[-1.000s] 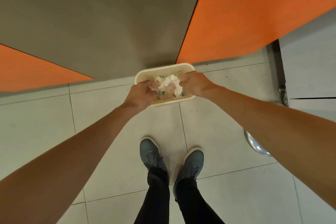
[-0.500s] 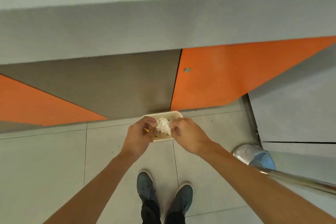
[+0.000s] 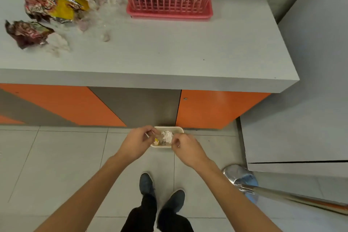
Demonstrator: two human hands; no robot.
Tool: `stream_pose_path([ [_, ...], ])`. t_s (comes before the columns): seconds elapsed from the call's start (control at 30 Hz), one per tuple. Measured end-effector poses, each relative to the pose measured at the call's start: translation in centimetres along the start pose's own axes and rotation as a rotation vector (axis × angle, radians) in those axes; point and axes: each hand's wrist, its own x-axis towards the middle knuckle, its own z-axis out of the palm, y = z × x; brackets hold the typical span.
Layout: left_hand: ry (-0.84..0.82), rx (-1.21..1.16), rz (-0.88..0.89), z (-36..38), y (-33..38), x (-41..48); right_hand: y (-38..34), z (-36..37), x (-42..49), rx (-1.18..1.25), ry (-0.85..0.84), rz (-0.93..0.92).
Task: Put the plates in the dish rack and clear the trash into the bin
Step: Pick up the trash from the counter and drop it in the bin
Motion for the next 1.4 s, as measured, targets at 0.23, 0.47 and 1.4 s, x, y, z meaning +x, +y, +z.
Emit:
stream_pose_path([
  [0.23,0.112,0.142,0.066,-7.0,2.0,-3.6,-5.5,-4.6,0.6,0.021,-0.014,-0.157],
  [0.47,0.353,0.213,0.085,-17.1,1.3,-2.3,-13.2,-10.1,4.8,-0.076,0.089,-0.294],
  [1.4,0.493,0.414,-0.043,-42.3,-13.4,15.6,-32.8,-2.6,25.0,-0.285,0.113,-0.047],
])
